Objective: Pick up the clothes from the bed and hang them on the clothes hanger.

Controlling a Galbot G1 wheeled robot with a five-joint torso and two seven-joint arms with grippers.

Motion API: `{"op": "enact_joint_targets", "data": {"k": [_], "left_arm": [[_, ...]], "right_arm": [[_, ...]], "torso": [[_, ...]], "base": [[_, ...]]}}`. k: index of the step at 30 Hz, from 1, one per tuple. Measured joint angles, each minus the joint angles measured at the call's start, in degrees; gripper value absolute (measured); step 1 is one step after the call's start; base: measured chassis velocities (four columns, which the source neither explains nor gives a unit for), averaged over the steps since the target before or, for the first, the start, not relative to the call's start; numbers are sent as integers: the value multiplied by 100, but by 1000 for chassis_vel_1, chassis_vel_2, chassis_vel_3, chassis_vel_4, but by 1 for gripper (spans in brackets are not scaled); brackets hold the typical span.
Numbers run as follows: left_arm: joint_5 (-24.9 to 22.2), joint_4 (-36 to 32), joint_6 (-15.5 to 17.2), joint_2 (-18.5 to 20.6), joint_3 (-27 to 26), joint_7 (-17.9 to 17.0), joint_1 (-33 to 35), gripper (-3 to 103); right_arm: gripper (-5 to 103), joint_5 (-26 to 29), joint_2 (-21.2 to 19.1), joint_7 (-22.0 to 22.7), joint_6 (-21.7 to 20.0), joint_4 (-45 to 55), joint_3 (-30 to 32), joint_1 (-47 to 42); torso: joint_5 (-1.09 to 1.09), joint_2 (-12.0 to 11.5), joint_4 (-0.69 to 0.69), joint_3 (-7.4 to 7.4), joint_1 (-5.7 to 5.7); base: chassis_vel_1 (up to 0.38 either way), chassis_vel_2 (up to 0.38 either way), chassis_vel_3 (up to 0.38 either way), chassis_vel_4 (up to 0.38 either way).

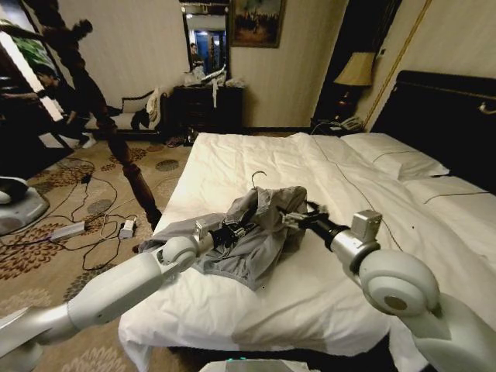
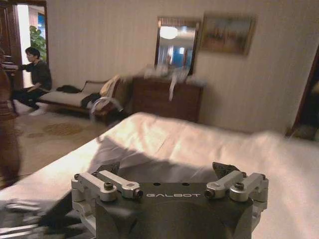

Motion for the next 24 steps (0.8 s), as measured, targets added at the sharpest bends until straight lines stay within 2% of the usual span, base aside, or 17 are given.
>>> {"op": "enact_joint_targets", "data": {"k": [3,4,7,8,9,12,13,17,24], "left_arm": [[-36,-151,-19,211,-77,55,-18,18],[-36,-151,-19,211,-77,55,-18,18],[-45,-281,-44,363,-145,105,-8,18],[-36,-383,-59,469,-172,143,25,18],[-36,-383,-59,469,-172,143,25,18],[10,-534,-61,602,-174,187,50,18],[10,-534,-61,602,-174,187,50,18],[12,-681,-55,682,-107,194,-28,18],[-37,-886,5,780,-2,190,-110,18]], "right_arm": [[100,-1142,-42,-382,180,-387,-101,-43],[100,-1142,-42,-382,180,-387,-101,-43],[100,-2222,-114,-676,392,-790,-146,-171],[100,-3369,-196,-1048,736,-1137,-137,-325],[100,-3369,-196,-1048,736,-1137,-137,-325],[100,-4479,-305,-1452,1139,-1411,-171,-522],[100,-4479,-305,-1452,1139,-1411,-171,-522],[100,-5212,-289,-1818,1331,-1462,-346,-608],[100,-5653,-279,-2111,1441,-1404,-492,-684]], "torso": [[1,0,3,0,0],[1,0,3,0,0],[0,0,2,0,0],[1,0,1,0,0],[1,0,1,0,0],[0,0,1,0,0],[0,0,1,0,0],[0,0,1,0,0],[-1,0,1,0,0]], "base": [[0,0,0,0],[0,0,0,0],[0,0,0,0],[0,0,0,0],[0,0,0,0],[0,0,0,0],[0,0,0,0],[0,0,0,0],[0,0,0,0]]}}
